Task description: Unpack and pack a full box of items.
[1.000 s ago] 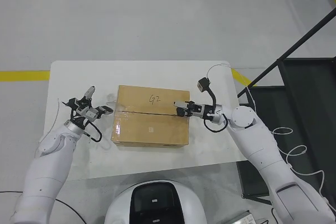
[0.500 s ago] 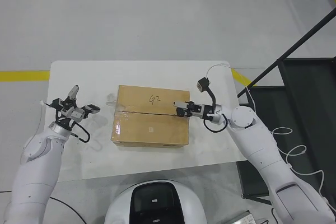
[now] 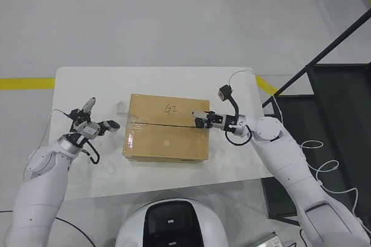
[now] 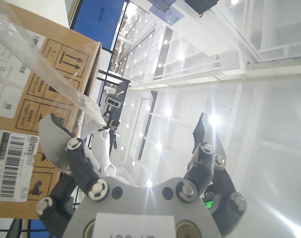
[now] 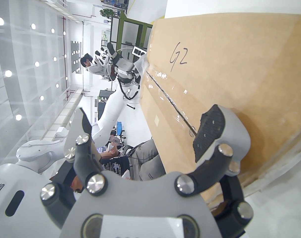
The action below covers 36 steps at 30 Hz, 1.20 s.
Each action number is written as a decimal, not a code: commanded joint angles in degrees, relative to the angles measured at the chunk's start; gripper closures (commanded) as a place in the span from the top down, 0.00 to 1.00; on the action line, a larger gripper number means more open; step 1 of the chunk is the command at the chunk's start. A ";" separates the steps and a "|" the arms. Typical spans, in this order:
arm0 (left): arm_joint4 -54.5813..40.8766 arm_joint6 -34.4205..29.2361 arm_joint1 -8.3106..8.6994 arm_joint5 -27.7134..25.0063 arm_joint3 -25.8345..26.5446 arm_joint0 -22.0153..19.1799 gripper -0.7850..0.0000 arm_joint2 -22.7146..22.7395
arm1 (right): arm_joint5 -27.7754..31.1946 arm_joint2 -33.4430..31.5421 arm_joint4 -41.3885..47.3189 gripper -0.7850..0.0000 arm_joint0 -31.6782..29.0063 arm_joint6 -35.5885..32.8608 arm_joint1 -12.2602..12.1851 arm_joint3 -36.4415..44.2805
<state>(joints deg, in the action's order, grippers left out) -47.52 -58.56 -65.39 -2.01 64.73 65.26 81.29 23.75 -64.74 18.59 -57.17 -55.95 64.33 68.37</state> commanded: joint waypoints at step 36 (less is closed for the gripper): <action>8.47 10.20 -2.39 -13.37 4.49 -2.17 1.00 -7.72 | -0.09 -0.54 -0.10 1.00 -0.40 0.33 -0.05 -0.19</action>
<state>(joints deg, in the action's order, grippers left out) -40.09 -48.28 -67.77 -15.06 68.77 62.87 73.90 23.70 -65.28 18.44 -57.60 -55.61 64.27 68.23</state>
